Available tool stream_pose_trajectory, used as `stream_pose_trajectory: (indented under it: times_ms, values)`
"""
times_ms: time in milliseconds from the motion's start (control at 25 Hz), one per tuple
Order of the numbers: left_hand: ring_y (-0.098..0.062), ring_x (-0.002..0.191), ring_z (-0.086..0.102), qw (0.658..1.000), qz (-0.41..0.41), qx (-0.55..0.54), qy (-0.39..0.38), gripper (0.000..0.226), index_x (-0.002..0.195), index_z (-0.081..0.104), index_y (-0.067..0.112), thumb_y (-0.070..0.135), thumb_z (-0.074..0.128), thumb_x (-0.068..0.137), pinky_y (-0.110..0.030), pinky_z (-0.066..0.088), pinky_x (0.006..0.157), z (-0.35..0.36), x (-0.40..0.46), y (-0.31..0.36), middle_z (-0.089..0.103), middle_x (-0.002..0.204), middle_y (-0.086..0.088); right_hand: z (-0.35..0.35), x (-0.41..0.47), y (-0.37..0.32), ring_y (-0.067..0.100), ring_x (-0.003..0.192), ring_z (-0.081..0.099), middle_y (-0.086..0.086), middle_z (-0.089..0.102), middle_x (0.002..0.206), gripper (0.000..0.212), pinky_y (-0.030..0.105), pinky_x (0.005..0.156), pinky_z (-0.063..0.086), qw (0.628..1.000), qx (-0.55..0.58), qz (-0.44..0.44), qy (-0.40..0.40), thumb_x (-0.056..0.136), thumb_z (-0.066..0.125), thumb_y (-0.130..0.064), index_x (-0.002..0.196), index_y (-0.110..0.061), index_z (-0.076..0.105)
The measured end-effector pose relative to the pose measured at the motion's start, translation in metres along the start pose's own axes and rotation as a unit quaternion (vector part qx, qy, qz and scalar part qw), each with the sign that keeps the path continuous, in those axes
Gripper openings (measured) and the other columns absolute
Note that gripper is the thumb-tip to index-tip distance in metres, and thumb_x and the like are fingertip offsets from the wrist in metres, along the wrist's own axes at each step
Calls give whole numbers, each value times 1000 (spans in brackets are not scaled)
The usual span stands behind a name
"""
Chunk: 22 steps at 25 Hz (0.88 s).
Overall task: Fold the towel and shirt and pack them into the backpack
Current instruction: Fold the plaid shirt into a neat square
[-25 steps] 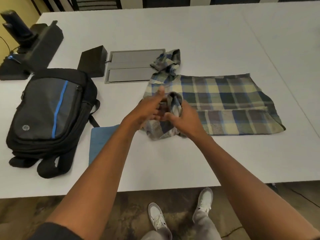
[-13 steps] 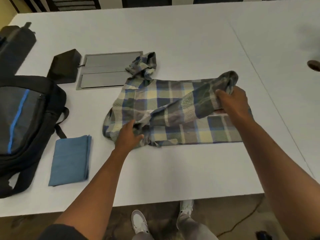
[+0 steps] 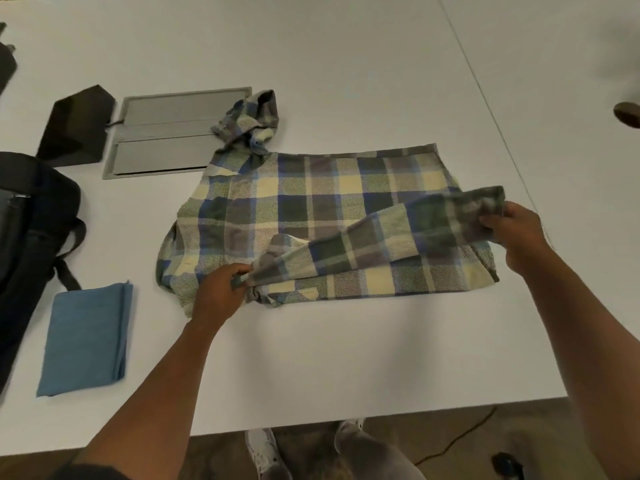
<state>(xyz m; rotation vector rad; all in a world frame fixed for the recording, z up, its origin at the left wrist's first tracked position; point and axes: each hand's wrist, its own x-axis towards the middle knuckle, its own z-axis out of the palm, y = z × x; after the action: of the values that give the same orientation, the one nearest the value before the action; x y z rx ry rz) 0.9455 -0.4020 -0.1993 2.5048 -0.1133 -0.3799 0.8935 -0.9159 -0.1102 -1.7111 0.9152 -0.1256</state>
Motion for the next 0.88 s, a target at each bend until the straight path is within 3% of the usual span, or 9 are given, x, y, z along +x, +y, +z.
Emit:
stream_pose_trajectory:
  times_ms: [80,160,280,400,560,640,720,800,880]
  values:
    - [-24,100,66,999,8,-18,-36,27,109,69,20,26,75,83,-42,55,86,-2,-2,-2,68,104,1,-3,5,19,28,84,64,7,66,86,22,36,74,53,998,-55,-40,-3,83,64,3,101,-9,68]
    - [-23,107,60,999,37,4,-30,36,102,72,24,50,70,78,-43,52,88,-1,-2,-2,65,109,5,-4,12,36,30,85,65,11,70,91,18,40,82,54,983,-162,-79,34,83,68,-4,99,-12,71]
    - [-32,119,46,999,-36,21,26,48,105,71,13,57,59,89,-45,42,91,3,-3,6,61,117,-6,-6,15,50,28,77,61,16,69,86,14,31,74,44,957,-272,-98,37,83,70,-3,96,-6,74]
    - [-36,110,50,990,-59,107,72,62,98,69,8,61,37,97,-52,42,92,8,6,19,64,105,-14,-8,12,56,34,84,63,22,69,93,16,32,73,44,944,-317,-86,-27,86,70,-8,102,-3,72]
    - [-30,88,56,980,-35,178,86,42,94,71,7,43,50,99,-38,44,71,17,21,40,63,94,-17,-13,9,42,28,71,59,14,66,88,32,29,59,46,911,-361,36,-195,85,76,-28,107,-8,64]
    - [-28,87,55,979,-24,187,71,31,97,69,10,38,55,97,-34,43,70,21,27,42,61,98,-17,-14,1,34,26,71,64,13,66,91,39,27,56,50,898,-306,137,-284,87,72,-38,111,-10,58]
    - [-28,87,58,985,-21,163,52,25,102,67,11,34,60,95,-33,44,70,25,31,40,60,102,-18,-15,-5,37,34,92,70,15,64,110,51,35,64,59,904,-172,247,-302,88,63,-52,118,-12,53]
    - [-30,91,61,986,-22,160,38,25,109,63,13,31,64,92,-35,50,72,28,34,39,60,108,-17,-13,-4,52,42,111,62,19,57,126,62,45,75,60,923,-15,296,-246,90,56,-56,131,-9,48]
    - [-33,98,62,986,-22,160,34,31,118,58,16,26,68,90,-42,56,77,31,33,42,59,115,-16,-2,-3,67,41,118,56,19,54,132,55,54,88,54,940,75,298,-148,93,64,-35,134,-4,46]
